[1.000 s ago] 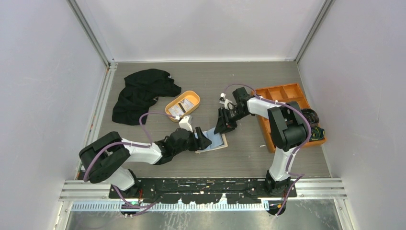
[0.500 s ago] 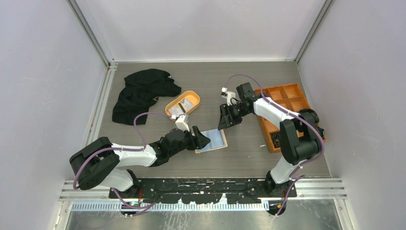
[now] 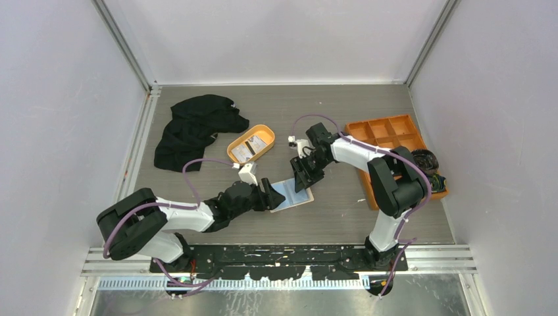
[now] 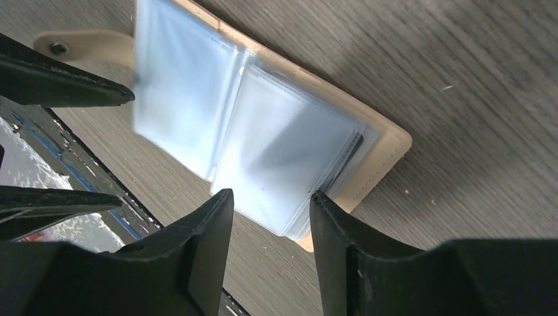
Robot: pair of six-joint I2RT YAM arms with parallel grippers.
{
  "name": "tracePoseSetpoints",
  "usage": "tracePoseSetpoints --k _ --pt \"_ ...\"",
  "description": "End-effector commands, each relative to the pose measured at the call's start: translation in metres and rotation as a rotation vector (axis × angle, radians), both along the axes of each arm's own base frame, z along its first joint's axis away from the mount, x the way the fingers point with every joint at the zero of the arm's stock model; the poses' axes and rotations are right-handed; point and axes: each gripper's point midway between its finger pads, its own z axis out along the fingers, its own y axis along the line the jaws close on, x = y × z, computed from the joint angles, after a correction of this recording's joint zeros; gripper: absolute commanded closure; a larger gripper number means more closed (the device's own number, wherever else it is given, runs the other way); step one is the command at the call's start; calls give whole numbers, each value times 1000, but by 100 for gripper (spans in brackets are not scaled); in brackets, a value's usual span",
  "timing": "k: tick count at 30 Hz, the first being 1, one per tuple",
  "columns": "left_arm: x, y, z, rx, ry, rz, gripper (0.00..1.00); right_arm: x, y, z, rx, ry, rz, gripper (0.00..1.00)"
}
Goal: Put the credit cards into the card holder
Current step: Turn over the card slot in the card holder.
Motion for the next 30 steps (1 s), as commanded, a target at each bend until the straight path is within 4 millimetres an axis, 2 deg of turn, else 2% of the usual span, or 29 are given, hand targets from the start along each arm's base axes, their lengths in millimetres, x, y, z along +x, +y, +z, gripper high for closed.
tracePoseSetpoints --k 1,16,30 --pt "10 -6 14 -49 -40 15 38 12 0 -1 -42 -37 -1 48" --pt "13 -5 -11 -27 35 11 40 3 15 2 27 45 -7 57" --pt "13 -6 -22 -34 88 6 41 3 37 1 123 139 -67 57"
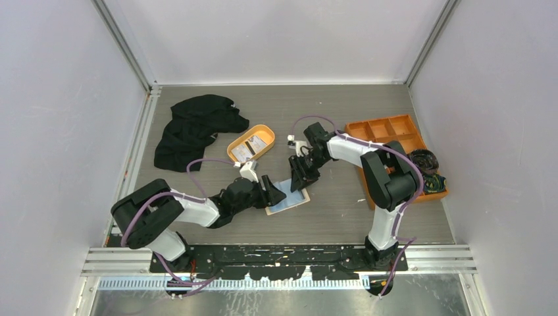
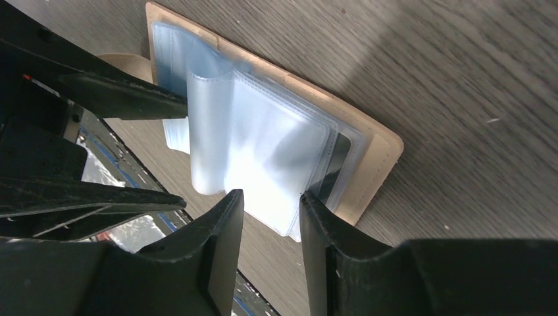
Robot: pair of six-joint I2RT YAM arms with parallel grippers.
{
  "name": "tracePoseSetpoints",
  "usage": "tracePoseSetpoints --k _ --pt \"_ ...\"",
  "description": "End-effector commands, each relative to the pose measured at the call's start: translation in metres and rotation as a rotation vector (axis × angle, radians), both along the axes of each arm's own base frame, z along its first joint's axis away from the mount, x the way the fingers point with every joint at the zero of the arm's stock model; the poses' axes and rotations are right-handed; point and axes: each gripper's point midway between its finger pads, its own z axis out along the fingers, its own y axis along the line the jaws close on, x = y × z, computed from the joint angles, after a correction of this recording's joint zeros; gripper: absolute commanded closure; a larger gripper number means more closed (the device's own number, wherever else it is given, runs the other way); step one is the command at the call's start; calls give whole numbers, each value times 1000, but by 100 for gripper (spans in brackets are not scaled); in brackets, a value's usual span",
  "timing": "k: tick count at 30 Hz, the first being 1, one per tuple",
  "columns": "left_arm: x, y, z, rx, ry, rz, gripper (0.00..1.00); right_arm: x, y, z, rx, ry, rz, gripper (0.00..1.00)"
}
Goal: Put the credit cards into the card holder
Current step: Turn over the card slot in the card holder.
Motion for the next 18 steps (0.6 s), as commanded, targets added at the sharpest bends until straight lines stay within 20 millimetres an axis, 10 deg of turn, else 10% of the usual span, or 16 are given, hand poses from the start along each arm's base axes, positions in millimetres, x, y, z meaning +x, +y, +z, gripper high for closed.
tracePoseSetpoints --k 1,18 --pt "1 -1 -6 -1 25 -3 42 5 19 3 74 15 -19 57" --pt "-5 -6 -4 -46 31 -50 43 7 35 8 187 130 -143 60"
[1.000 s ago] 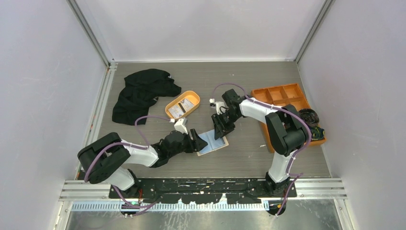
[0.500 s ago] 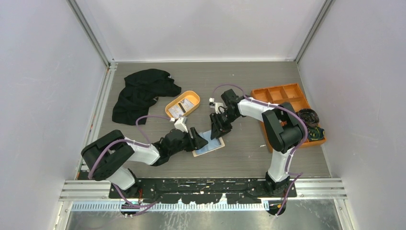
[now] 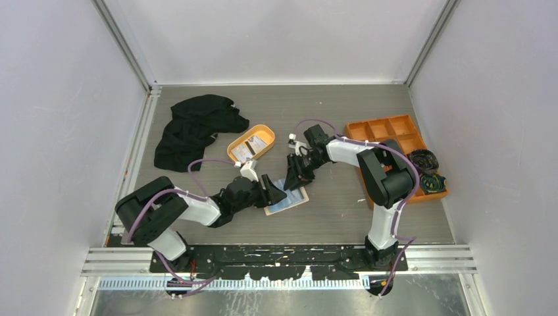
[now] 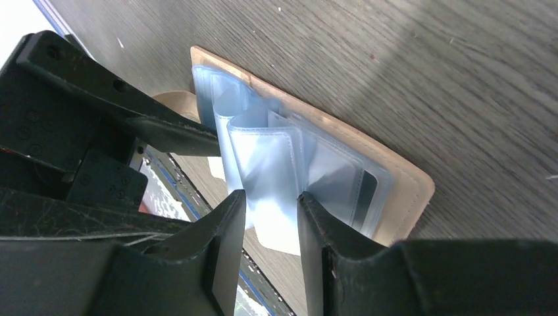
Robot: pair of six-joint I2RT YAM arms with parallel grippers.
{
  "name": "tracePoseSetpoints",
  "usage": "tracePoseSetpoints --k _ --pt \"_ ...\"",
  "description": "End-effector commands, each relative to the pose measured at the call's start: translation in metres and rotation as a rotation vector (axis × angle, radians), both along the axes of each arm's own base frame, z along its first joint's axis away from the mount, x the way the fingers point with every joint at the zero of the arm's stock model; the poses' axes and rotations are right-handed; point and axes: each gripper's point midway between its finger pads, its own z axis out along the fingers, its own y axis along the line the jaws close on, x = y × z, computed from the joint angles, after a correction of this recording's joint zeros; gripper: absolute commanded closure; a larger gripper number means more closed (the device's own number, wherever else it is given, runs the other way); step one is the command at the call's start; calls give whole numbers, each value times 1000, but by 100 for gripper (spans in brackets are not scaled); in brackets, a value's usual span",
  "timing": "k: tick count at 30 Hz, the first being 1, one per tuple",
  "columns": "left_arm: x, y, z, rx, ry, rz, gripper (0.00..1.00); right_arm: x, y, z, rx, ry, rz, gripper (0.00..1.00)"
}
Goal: Put the credit cards into the card holder
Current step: Turn over the card slot in the card holder.
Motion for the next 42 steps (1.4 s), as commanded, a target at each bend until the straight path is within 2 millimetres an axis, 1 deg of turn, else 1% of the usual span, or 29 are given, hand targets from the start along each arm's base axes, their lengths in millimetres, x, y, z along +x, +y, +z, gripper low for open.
tracePoseSetpoints --k 1,3,5,6,8,11,13,16,18,19,21,24,25,26,27,29,30,32,34,36,38,39,40,42 --pt "-6 -2 0 -15 0 -41 43 3 11 8 67 32 -26 60" --pt "-7 -2 3 -19 -9 -44 41 1 15 12 88 48 -15 60" --pt "-8 1 5 -11 -10 -44 37 -3 20 16 102 56 2 61" --pt "-9 2 10 -11 -16 -47 36 -5 22 18 108 56 13 61" --pt "-11 7 12 12 -16 -45 33 -10 27 21 110 46 45 61" --pt "-16 20 15 66 -12 -36 32 -16 34 24 107 35 80 61" --pt "-17 32 17 106 -22 -10 31 -19 37 23 99 25 97 61" --pt "-24 51 21 161 -24 5 31 -26 42 21 77 13 131 61" --pt "-28 61 28 175 -36 12 31 -29 48 20 66 -3 157 61" --pt "-30 65 38 161 -56 15 31 -31 52 21 63 -13 174 61" --pt "-35 73 49 151 -80 19 31 -38 62 22 58 -27 219 60" --pt "-43 82 72 101 -131 19 31 -49 76 24 53 -50 295 59" --pt "-45 83 81 67 -154 19 31 -53 80 28 55 -61 328 58" --pt "-49 87 85 53 -160 20 31 -58 83 32 58 -78 368 57" --pt "-51 89 92 30 -175 24 31 -62 86 38 65 -103 409 57" --pt "-55 94 102 -8 -197 27 31 -71 89 61 98 -173 493 55" --pt "-57 95 106 -27 -207 30 31 -73 87 77 117 -205 518 54" --pt "-58 96 111 -64 -219 37 32 -65 74 101 130 -298 521 51" --pt "-56 91 110 -93 -217 36 32 -45 47 108 96 -383 453 51" --pt "-53 80 108 -107 -206 19 33 -26 11 96 2 -464 399 51" --pt "-50 66 106 -111 -187 -17 34 -16 -22 84 -65 -487 349 50" --pt "-49 57 108 -116 -180 -39 35 -14 -34 79 -77 -481 333 51" --pt "-47 49 106 -110 -165 -62 36 -12 -44 75 -87 -471 318 51" --pt "-41 37 98 -73 -144 -73 37 -8 -56 67 -82 -436 289 51"
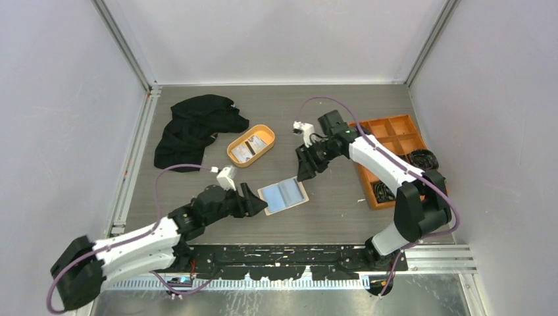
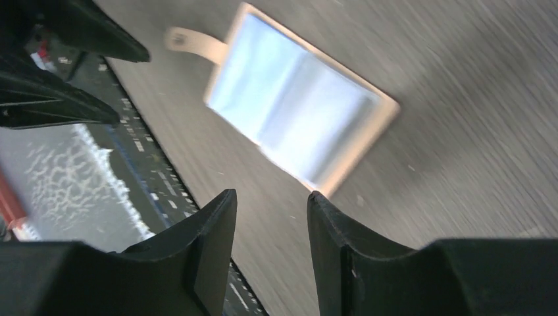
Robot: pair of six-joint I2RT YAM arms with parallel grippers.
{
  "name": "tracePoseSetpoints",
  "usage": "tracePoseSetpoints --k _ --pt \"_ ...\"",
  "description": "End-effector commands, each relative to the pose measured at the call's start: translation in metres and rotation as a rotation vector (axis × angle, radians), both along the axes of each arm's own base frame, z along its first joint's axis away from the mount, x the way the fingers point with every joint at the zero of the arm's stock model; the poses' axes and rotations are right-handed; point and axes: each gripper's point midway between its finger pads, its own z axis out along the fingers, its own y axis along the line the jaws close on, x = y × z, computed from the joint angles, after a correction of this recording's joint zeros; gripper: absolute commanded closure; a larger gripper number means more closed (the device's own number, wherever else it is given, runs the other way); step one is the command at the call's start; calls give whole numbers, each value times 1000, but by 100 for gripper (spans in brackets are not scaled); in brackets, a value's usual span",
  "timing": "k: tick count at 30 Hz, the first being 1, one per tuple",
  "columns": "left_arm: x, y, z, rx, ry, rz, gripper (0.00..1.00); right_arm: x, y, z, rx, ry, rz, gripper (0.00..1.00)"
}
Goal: Put the credit cards into the card holder
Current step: Turn over the card slot in the card holder.
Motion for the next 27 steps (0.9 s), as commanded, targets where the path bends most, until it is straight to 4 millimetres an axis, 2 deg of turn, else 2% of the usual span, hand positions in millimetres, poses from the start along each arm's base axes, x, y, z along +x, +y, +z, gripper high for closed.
tracePoseSetpoints --k 1,5,11,19,27 --pt "15 -38 25 -61 -41 -54 37 3 -34 -32 -72 40 -15 51" --pt "31 -47 7 8 -25 14 37 6 -21 -44 -42 134 -37 53" --pt "44 -60 3 10 -38 48 37 7 -8 -69 -78 229 -70 59" --pt "54 -74 -19 13 -19 55 38 10 -1 -81 -113 250 -94 61" --pt "56 -74 -33 28 15 81 40 7 3 -96 -157 280 -101 64"
